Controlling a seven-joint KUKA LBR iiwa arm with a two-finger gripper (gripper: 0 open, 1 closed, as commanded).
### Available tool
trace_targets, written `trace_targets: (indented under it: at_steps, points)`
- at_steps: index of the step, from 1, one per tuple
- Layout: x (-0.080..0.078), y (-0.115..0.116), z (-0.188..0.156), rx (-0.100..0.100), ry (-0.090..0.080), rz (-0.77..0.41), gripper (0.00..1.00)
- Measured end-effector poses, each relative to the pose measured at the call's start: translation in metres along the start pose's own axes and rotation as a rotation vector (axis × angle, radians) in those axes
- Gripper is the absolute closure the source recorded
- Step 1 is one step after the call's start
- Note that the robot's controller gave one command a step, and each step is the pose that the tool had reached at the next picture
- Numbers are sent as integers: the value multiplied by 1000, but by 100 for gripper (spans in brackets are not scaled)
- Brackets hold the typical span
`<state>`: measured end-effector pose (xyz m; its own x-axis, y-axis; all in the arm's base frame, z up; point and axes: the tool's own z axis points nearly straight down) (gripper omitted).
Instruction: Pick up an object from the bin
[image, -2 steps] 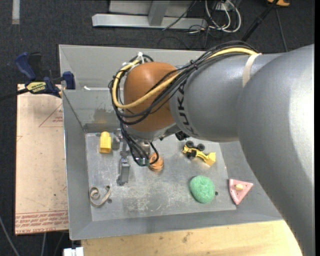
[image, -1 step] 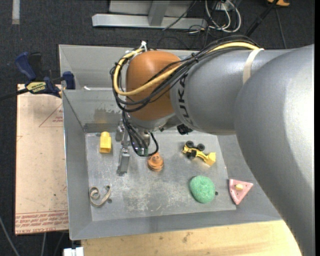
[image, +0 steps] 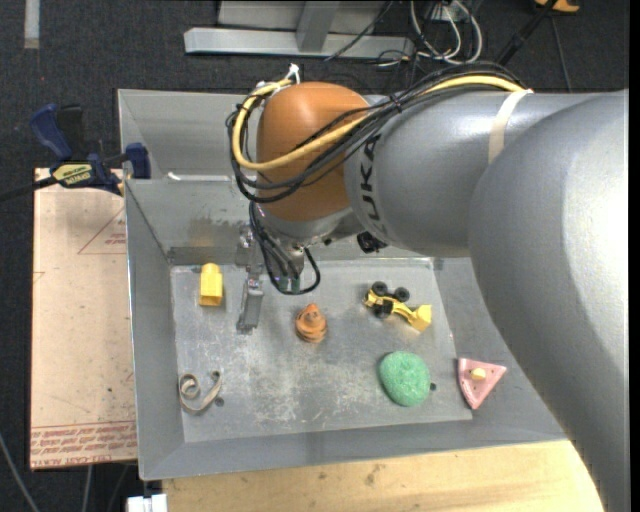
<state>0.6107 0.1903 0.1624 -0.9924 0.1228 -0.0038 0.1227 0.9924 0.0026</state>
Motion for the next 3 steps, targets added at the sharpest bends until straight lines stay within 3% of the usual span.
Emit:
trace_targets:
  at_steps: [1,2,3]
  points:
    - [0,13,12,1,0,-299,0]
    - [-32,37,34,-1,-2,-295,0]
    - [-28,27,78,-1,0,-256,0]
